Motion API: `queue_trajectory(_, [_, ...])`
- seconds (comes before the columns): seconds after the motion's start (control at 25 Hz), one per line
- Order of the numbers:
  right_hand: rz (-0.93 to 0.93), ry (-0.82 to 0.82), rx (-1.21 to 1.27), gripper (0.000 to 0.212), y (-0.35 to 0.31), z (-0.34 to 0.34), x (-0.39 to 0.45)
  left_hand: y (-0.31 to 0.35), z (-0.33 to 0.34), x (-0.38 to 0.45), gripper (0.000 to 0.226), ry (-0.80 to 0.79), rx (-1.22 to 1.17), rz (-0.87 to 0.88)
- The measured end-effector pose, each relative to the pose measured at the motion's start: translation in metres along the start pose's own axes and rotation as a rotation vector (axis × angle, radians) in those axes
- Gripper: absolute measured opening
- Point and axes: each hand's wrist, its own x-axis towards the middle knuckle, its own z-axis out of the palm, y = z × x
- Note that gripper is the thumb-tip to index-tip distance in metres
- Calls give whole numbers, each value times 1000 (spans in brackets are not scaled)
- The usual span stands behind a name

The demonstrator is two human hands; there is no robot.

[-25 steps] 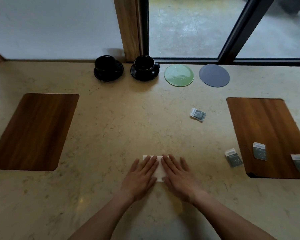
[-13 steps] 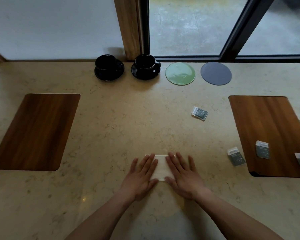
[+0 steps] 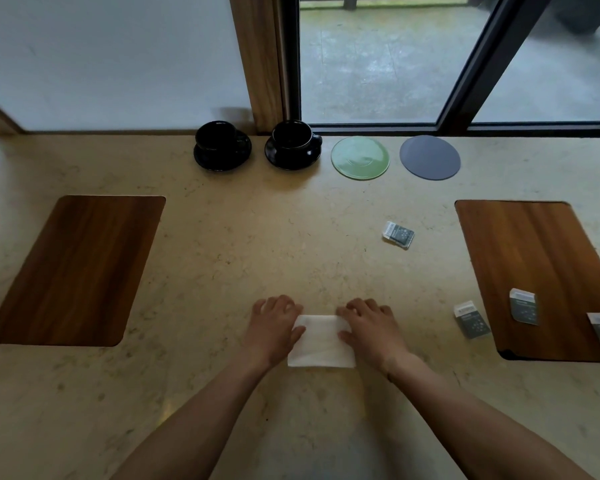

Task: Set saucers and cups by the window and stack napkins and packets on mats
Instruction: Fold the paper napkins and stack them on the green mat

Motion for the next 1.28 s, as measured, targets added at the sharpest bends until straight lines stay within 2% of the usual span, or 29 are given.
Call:
queue_trajectory(0.28, [32, 18, 81, 32, 0, 2, 4, 3, 2, -1, 32, 21, -53, -17])
queue_trajectory(0.52, [65, -62, 103, 24, -9, -8, 16, 9, -5, 7, 24, -46, -91, -93])
queue_trajectory(0.68, [60, -115, 238, 28, -9, -11, 16, 9, -9, 5, 18, -48, -115, -66])
queue_trajectory(0.76, [95, -148, 317, 30, -7, -12, 15, 8, -11, 3, 24, -62, -224, -108])
queue_trajectory(0.88, [138, -177, 478, 26, -2, -13, 12, 6, -15, 3, 35, -180, -378, -165])
queue_trajectory(1.04, [252, -145, 820, 17, 2, -21, 6, 1, -25, 2, 22, -205, -752, -248])
queue_trajectory(1.16, [336, -76, 1093, 18, 2, -30, -3, 1, -31, 0, 21, -218, -1107, -316])
queue_trajectory(1.28, [400, 86, 1283, 17, -4, -37, -10, 14, -35, 0, 22, -155, -1374, -358])
